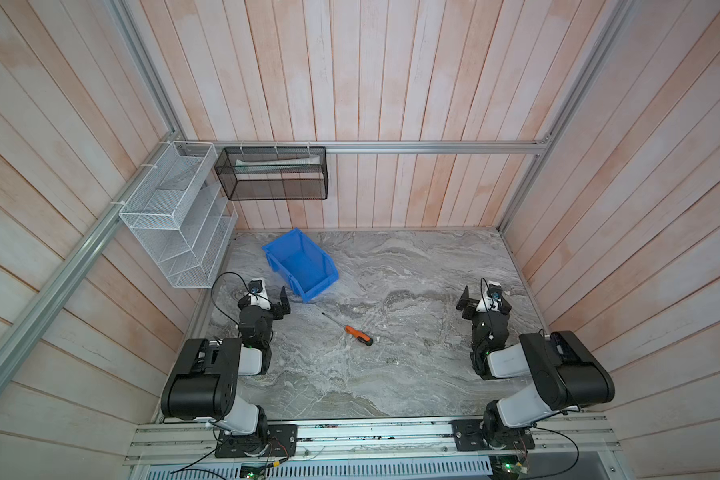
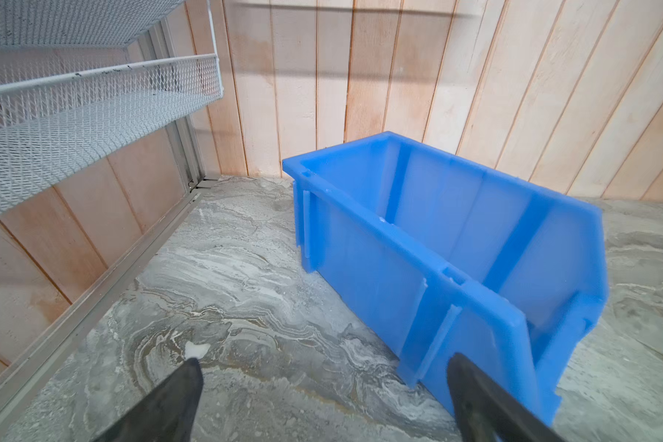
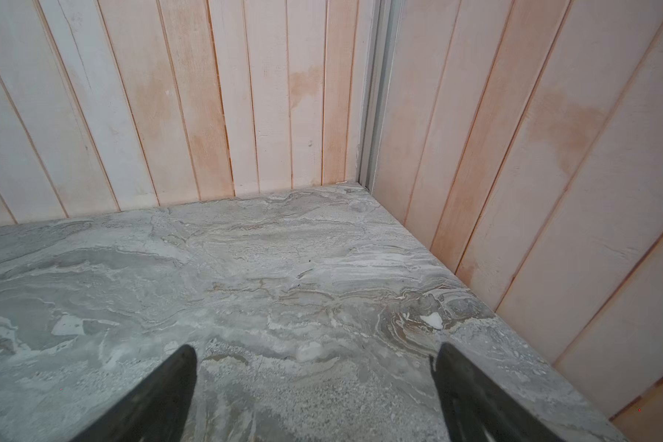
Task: Put the screwdriver in the bin
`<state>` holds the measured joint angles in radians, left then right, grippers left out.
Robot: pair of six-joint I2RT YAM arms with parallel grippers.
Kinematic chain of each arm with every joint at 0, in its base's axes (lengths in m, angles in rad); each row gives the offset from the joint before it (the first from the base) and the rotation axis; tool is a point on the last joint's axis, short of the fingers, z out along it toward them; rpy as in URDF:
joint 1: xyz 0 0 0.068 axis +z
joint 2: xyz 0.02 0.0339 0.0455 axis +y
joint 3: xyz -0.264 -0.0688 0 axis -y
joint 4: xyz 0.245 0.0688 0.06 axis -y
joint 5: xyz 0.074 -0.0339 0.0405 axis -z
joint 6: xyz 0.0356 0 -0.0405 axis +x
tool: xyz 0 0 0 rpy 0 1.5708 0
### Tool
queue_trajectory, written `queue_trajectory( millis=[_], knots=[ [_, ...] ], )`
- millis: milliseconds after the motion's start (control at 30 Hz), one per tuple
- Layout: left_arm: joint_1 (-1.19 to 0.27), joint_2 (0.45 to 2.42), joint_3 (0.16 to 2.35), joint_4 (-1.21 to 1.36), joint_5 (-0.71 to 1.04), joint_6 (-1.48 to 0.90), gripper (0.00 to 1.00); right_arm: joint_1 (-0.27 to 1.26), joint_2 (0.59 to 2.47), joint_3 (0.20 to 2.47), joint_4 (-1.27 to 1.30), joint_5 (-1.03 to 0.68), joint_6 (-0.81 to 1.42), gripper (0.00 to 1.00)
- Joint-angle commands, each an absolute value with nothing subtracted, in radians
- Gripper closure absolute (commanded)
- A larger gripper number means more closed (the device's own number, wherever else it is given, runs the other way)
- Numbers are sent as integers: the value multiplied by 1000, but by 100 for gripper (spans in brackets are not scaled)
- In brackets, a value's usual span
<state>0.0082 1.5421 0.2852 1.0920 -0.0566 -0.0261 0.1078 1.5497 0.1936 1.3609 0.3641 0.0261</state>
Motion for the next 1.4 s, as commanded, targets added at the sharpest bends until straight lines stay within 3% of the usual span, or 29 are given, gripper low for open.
queue_trajectory(
  millis=[0, 800, 967, 1000, 1067, 1167, 1267, 1367],
  knots=[
    [8, 1542, 293, 1100, -49, -25, 0, 103, 1552, 196, 1359, 356, 32, 2],
    [8, 1537, 287, 1113, -55, -20, 0, 86, 1549, 202, 1342, 322, 39, 2],
    [7, 1462, 259, 1105, -90, -36, 0, 119, 1484, 182, 1343, 426, 16, 2],
    [8, 1431, 245, 1097, -111, -43, 0, 161, 1433, 214, 1228, 546, 18, 2],
    [6, 1365, 206, 1103, -156, -60, 0, 173, 1362, 283, 1010, 576, 72, 1],
    [-23, 1255, 158, 1105, -242, -66, 0, 188, 1335, 297, 957, 645, 117, 1],
    [-81, 1132, 202, 914, -359, -62, 0, 189, 1275, 334, 833, 717, 214, 1],
    [-154, 1038, 261, 739, -476, -44, 0, 189, 1205, 362, 739, 676, 288, 1]
  ],
)
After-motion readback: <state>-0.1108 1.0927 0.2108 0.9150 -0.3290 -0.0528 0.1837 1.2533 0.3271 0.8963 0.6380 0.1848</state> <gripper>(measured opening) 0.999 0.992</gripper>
